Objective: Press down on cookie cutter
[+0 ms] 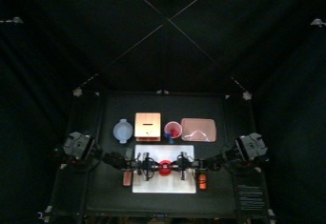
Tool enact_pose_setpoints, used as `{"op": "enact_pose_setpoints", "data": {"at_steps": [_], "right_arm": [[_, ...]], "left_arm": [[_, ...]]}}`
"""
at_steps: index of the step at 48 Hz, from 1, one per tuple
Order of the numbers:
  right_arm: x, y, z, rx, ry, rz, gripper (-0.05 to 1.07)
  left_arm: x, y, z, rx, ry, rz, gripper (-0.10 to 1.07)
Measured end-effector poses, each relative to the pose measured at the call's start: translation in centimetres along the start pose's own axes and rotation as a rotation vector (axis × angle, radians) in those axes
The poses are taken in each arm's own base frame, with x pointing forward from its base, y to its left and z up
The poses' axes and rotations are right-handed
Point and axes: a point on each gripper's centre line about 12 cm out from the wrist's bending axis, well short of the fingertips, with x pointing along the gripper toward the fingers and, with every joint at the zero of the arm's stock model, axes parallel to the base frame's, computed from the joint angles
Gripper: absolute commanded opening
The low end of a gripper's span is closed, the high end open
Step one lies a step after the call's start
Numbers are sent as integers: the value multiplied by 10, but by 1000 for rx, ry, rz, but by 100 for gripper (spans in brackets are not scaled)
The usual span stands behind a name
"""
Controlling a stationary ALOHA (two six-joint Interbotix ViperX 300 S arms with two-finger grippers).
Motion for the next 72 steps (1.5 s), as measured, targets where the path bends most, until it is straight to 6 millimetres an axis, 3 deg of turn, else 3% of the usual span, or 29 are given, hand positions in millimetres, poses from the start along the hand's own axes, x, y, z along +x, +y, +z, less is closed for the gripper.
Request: {"op": "enact_pose_setpoints", "data": {"at_steps": [25,72], "right_arm": [[4,1,-10,5,65,3,41],[7,-4,-16,-8,113,4,41]], "left_arm": [[9,-8,-14,-100,84,43,45],[4,-7,-28,-48,152,4,44]]}}
